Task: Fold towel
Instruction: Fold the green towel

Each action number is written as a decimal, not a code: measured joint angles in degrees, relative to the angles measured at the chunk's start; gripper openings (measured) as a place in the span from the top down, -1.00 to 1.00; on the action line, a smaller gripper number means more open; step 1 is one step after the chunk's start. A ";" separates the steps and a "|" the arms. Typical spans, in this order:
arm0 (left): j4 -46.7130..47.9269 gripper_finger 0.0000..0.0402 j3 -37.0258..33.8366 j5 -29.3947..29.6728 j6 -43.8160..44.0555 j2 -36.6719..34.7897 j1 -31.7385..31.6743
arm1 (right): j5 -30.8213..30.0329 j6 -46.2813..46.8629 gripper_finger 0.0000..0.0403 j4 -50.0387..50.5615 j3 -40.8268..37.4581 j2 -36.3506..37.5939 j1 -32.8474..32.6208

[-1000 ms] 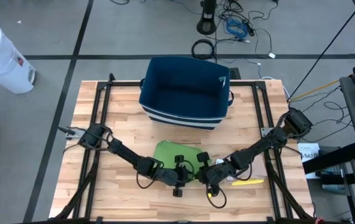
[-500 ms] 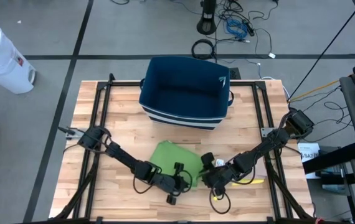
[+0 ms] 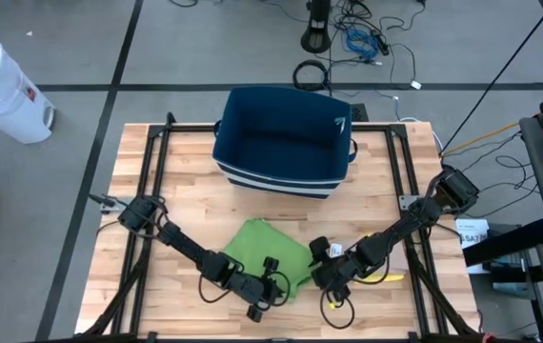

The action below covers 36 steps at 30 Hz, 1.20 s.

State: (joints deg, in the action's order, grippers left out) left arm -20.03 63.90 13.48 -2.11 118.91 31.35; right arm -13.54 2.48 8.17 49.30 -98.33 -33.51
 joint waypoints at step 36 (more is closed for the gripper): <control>-3.24 0.99 -0.01 -0.56 -8.79 -1.33 5.51 | 14.67 4.08 0.99 -1.16 0.00 9.66 -4.61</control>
State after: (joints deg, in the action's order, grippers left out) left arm -23.27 63.88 12.93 -10.90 117.58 36.87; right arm 1.13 6.56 7.00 49.30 -88.67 -38.13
